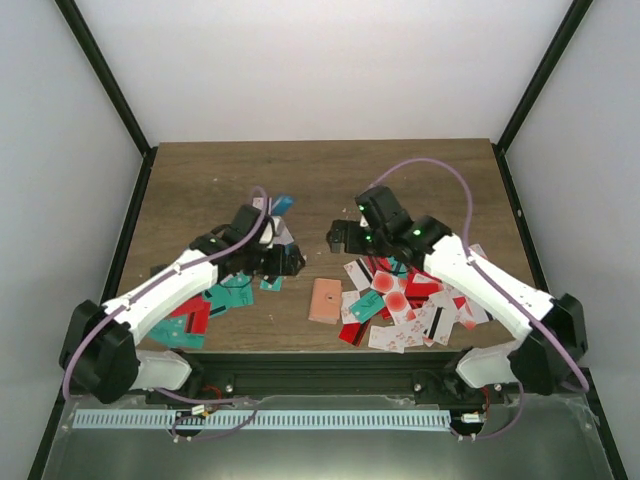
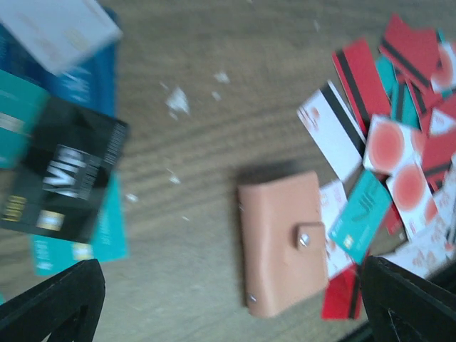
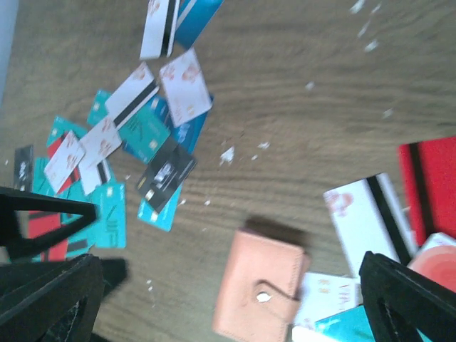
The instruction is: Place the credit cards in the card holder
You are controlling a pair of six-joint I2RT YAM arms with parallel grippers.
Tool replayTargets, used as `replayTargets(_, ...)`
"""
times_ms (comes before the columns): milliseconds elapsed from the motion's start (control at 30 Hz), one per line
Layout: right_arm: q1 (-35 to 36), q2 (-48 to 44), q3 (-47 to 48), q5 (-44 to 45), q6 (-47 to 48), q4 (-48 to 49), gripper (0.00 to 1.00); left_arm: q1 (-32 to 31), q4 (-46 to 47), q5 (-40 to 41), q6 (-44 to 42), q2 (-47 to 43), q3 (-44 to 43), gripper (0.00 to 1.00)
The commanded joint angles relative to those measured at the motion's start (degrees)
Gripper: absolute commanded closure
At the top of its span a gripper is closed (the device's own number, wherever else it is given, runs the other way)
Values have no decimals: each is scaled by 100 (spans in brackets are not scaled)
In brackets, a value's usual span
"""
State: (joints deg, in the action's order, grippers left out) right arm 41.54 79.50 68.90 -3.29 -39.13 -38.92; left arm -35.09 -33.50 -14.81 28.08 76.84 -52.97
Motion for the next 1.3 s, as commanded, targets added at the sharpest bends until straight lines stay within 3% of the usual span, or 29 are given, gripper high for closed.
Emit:
replayTargets(0,-300,-502,-248,967,514,72,0,349,-499,958,-412,-311,-318,0)
replayTargets(133,-698,-882,-457,1379,855,243,0,563,-352,2071,-417,-596,-367,0)
replayTargets(300,-848,-1504,-1031,2516,1635,987,0,632,190,3572,-646,-938,-226,0)
replayTargets(433,-847,-2066,-1909,3375,2166,2092,0,646,1313,4150,-1288,-1495,404,0)
replayTargets(633,-996,-2914,-3759,3550,3023,4441,0,775,3713,4867,-2344,-2560,2104,0)
replayTargets(800,-1042,-3729,-5462,3440,3599,6238,0,1291,5021,4523,-2716,-2817,3152,0)
replayTargets(933,-1160,-3991,-5978,3311,3623,6501,0,1678,5685,4309,-2796,-2536,3545,0)
replayTargets(1100,-1401,-3744,-6599,2948,3866,7481,0,2156,6709,3847,-2717,-2056,3983,0)
replayTargets(1267,-2191,-3130,-6945,2123,3986,8903,0,2586,7735,3539,-2550,-1321,4244,0)
